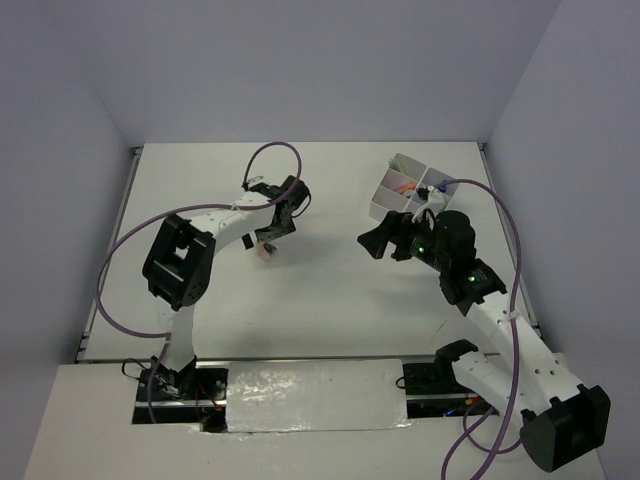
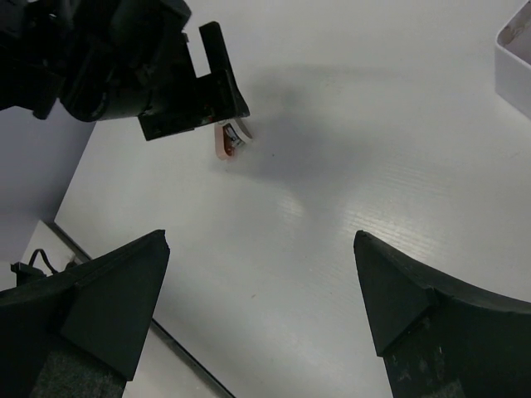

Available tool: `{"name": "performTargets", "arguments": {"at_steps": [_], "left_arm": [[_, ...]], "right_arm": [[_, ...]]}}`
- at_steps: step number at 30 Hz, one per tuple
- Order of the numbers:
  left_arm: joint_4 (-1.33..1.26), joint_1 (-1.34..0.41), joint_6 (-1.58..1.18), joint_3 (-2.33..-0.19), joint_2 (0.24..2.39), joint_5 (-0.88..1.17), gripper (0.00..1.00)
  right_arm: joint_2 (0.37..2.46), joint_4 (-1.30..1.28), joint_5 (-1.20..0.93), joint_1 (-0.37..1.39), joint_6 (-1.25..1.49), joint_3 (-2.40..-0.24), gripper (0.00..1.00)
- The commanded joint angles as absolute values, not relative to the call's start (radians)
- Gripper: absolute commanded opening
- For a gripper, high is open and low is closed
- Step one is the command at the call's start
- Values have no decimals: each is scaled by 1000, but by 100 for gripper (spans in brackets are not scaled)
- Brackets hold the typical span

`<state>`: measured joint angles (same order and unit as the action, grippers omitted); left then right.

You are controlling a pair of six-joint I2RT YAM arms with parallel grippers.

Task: Sort the stationery into containers
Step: Pick up the stapler from the center of the board.

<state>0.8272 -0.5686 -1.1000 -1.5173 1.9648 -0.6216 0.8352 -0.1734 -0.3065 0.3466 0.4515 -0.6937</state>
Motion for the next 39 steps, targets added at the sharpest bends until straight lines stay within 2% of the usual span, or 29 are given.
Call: {"name": "performTargets", "arguments": {"at_steps": [1, 9, 16, 18, 19, 20, 21, 22, 24, 27, 28, 30, 34, 39], "left_arm": [[825, -561, -1118, -1551, 2012, -577, 99], [784, -557, -1164, -1490, 2019, -525, 97], [707, -578, -1193, -1358, 1999, -496, 89], [700, -580, -1197, -1342, 2006, -499, 81], [698, -580, -1197, -1341, 2008, -499, 81], [698, -580, -1197, -1338, 2008, -497, 65], [696, -580, -1197, -1336, 2000, -497, 58], [687, -581, -1197, -1325, 1994, -495, 45], [677, -589, -1193, -1306, 1965, -502, 37], [655, -609, -1163, -1284, 1919, -520, 19], [643, -617, -1148, -1264, 1905, -537, 5], [569, -649, -1056, -1209, 1849, -569, 0], [352, -706, -879, -1079, 1720, -569, 0], [-171, -770, -581, -768, 1421, -439, 0]], "right_arm": [[838, -103, -296, 359, 443, -709, 99], [859, -92, -305, 368, 437, -710, 99], [870, -78, -308, 383, 445, -712, 100], [867, -78, -304, 385, 445, -712, 100], [865, -77, -304, 388, 445, -710, 100], [865, -75, -302, 387, 446, -710, 100], [865, -74, -302, 387, 448, -709, 100], [867, -72, -302, 388, 448, -709, 100], [871, -69, -304, 388, 449, -704, 100], [877, -46, -292, 388, 471, -692, 100], [876, -26, -281, 387, 480, -684, 100], [877, -5, -275, 377, 509, -667, 100], [905, 27, -301, 377, 543, -667, 100], [943, 98, -357, 379, 606, -655, 100]]}}
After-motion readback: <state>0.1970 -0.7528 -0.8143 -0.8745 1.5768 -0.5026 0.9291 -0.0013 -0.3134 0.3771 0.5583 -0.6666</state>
